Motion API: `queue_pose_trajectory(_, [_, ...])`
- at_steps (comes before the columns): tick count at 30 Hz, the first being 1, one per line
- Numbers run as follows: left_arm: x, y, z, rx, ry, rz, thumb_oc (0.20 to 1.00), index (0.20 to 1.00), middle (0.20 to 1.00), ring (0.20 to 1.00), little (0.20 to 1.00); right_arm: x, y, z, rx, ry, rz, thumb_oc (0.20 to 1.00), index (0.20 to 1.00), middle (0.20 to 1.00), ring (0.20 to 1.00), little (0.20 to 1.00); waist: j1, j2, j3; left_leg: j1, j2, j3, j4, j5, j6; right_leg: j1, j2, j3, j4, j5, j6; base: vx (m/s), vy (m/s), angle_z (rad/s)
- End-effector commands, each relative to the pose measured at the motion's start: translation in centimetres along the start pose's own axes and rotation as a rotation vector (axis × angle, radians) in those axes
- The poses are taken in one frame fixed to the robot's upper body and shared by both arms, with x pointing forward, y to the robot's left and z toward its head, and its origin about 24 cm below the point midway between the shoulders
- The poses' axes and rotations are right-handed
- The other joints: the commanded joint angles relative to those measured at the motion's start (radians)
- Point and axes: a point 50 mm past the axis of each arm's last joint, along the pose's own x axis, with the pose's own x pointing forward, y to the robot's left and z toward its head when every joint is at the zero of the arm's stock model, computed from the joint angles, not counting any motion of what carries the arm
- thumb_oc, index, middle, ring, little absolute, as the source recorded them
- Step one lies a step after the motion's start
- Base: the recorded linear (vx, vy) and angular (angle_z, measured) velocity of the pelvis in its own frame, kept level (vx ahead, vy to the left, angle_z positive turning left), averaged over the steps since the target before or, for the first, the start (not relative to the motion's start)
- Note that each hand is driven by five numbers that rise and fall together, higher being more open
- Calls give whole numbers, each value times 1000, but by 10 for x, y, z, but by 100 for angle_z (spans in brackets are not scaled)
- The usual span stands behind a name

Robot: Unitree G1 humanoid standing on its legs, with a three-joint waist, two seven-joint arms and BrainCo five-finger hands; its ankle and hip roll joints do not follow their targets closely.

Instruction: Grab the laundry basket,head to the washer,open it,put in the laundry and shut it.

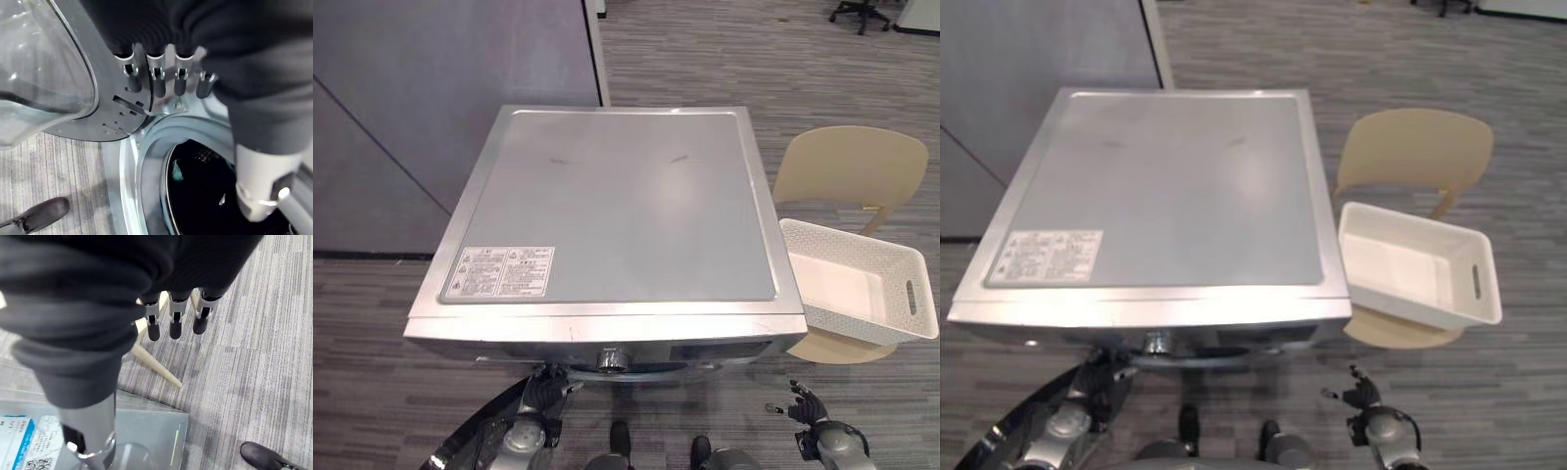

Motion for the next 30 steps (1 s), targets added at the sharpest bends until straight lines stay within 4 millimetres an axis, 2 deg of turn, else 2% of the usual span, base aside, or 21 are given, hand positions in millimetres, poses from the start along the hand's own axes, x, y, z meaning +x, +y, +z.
queue_pose_trajectory(1, [11, 9, 29, -6, -102, 50, 1000, 1000, 1000, 1000, 1000, 5, -14, 15, -23, -47, -49, 1000, 1000, 1000, 1000, 1000, -3, -17, 65, -67, -23, -17, 53, -88, 6, -164, -19, 86, 23, 120, 116, -345, 69, -44])
queue_pose_trajectory(2, [17, 18, 42, 31, -133, 78, 1000, 1000, 1000, 1000, 1000, 4, -9, 10, -6, -21, -44, 1000, 1000, 1000, 1000, 1000, -7, -7, 81, -102, -9, -22, 41, -50, 13, -201, 17, 151, 99, 91, 120, -280, 37, -33])
queue_pose_trajectory(4, [18, 20, 48, 32, -154, 86, 1000, 1000, 1000, 1000, 1000, 4, -6, 6, -5, -6, -33, 1000, 1000, 1000, 1000, 1000, 0, -3, 80, -111, -2, -21, 28, -35, 12, -187, 19, 144, 105, 72, 110, -192, -36, 15])
queue_pose_trajectory(5, [18, 20, 51, 26, -169, 82, 1000, 1000, 1000, 1000, 1000, 2, 0, -1, -13, 17, -15, 1000, 1000, 1000, 1000, 1000, 14, -7, 68, -101, -1, -27, -22, -15, 6, -122, 16, 135, 81, 42, 89, -116, -132, 29])
queue_pose_trajectory(7, [17, 19, 52, 25, -172, 77, 1000, 1000, 1000, 1000, 1000, 0, 2, -5, -7, 26, -13, 1000, 1000, 1000, 1000, 1000, 20, -16, 49, -99, -5, -31, -42, -5, 0, -81, 21, 148, 46, 29, 82, -50, -150, 10])
queue_pose_trajectory(8, [16, 19, 52, 11, -180, 78, 1000, 1000, 1000, 1000, 1000, -1, 5, -10, 5, 49, -8, 1000, 1000, 1000, 1000, 1000, 35, -27, 35, -105, -5, -45, -55, 18, -13, -39, 25, 162, -34, 6, 70, -171, -199, 10])
queue_pose_trajectory(9, [17, 20, 57, -5, -194, 88, 1000, 1000, 1000, 1000, 1000, 1, 4, -4, 14, 34, -16, 1000, 1000, 1000, 1000, 1000, 42, -25, 39, -132, 5, -48, -52, 49, -26, -44, 35, 163, -56, 9, 65, -174, -200, 17])
queue_pose_trajectory(10, [17, 20, 57, -5, -194, 88, 1000, 1000, 1000, 1000, 1000, 1, 4, -4, 14, 34, -16, 1000, 1000, 1000, 1000, 1000, 42, -24, 37, -133, 5, -48, -52, 50, -26, -46, 36, 163, -56, 10, 65, -226, -175, 12])
queue_pose_trajectory(12, [15, 19, 63, -21, -223, 91, 1000, 1000, 1000, 1000, 1000, 3, -1, 2, 23, 10, -38, 1000, 1000, 1000, 1000, 1000, 58, -2, 47, -214, 23, -68, -94, 127, -66, -51, 76, 178, -133, 10, 33, -294, -266, 13])
queue_pose_trajectory(14, [14, 12, 64, -29, -231, 70, 1000, 1000, 1000, 1000, 1000, 3, -7, 0, 29, 16, -57, 1000, 1000, 1000, 1000, 1000, 57, 15, 64, -256, 18, -73, -81, 160, -92, -44, 77, 139, -171, 23, 24, -250, -175, 66])
queue_pose_trajectory(15, [14, 10, 65, -40, -237, 58, 1000, 1000, 1000, 1000, 1000, 2, -9, -2, 23, 27, -66, 1000, 1000, 1000, 1000, 1000, 55, 18, 74, -263, 13, -56, -63, 142, -83, -50, 69, 118, -176, 30, 24, -363, -105, 93])
queue_pose_trajectory(16, [12, 8, 65, -44, -243, 47, 1000, 1000, 1000, 1000, 1000, 2, -11, -5, 17, 40, -71, 1000, 1000, 1000, 1000, 1000, 42, 7, 85, -253, 4, -9, 26, 83, -62, -65, 38, 78, -189, 57, 32, -322, -64, 68])
queue_pose_trajectory(17, [11, 7, 64, -37, -248, 37, 1000, 1000, 1000, 1000, 1000, 2, -11, -7, 12, 47, -69, 1000, 1000, 1000, 1000, 1000, 33, -1, 83, -240, -6, -5, 69, 36, -51, -70, 23, 69, -194, 73, 32, -236, -46, 43])
queue_pose_trajectory(18, [11, 7, 65, -37, -248, 37, 1000, 1000, 1000, 1000, 1000, 2, -11, -7, 12, 47, -70, 1000, 1000, 1000, 1000, 1000, 33, 0, 80, -244, -6, -6, 69, 37, -51, -74, 24, 69, -194, 74, 32, -66, -1, 46])
queue_pose_trajectory(19, [10, 11, 49, -17, -186, 58, 1000, 1000, 1000, 1000, 1000, 3, -15, -9, -27, 71, -85, 1000, 1000, 1000, 1000, 1000, 35, -6, 77, -201, -16, -21, 69, -27, -42, -75, 14, 60, -192, 78, 36, 17, 10, 48])
queue_pose_trajectory(20, [7, 8, 48, -27, -199, 48, 1000, 1000, 1000, 1000, 1000, -1, -13, -15, -16, 75, -73, 1000, 1000, 1000, 1000, 1000, 28, 10, 65, -157, -27, -47, 42, -13, -38, -71, 27, 61, -194, 77, 38, -9, 42, 42])
queue_pose_trajectory(21, [8, 3, 55, -36, -224, 32, 1000, 1000, 1000, 1000, 1000, 0, -11, -13, -1, 64, -62, 1000, 1000, 1000, 1000, 1000, 18, 12, 47, -141, -35, -47, 9, -4, -37, -76, 27, 55, -195, 86, 34, -10, 67, 24])
queue_pose_trajectory(23, [8, 3, 59, -27, -238, 32, 1000, 1000, 1000, 1000, 1000, 0, -12, -11, 3, 57, -64, 1000, 1000, 1000, 1000, 1000, 18, 8, 42, -143, -42, -58, 11, -11, -32, -76, 25, 56, -197, 86, 34, -24, 45, 24])
queue_pose_trajectory(25, [8, 2, 60, 6, -244, 18, 1000, 1000, 1000, 1000, 1000, -1, -8, -18, -11, 89, -49, 1000, 1000, 1000, 1000, 1000, 11, 2, 18, -104, -43, -70, -6, -31, -21, -48, 27, 56, -194, 84, 38, 49, 65, 41])
queue_pose_trajectory(30, [7, 10, 64, 47, -263, 34, 1000, 1000, 1000, 1000, 1000, -2, -5, -24, 3, 121, -44, 1000, 1000, 1000, 1000, 1000, 12, -14, -11, -52, -43, -63, -40, -31, -18, -17, 26, 62, -193, 82, 47, 66, 71, 8])
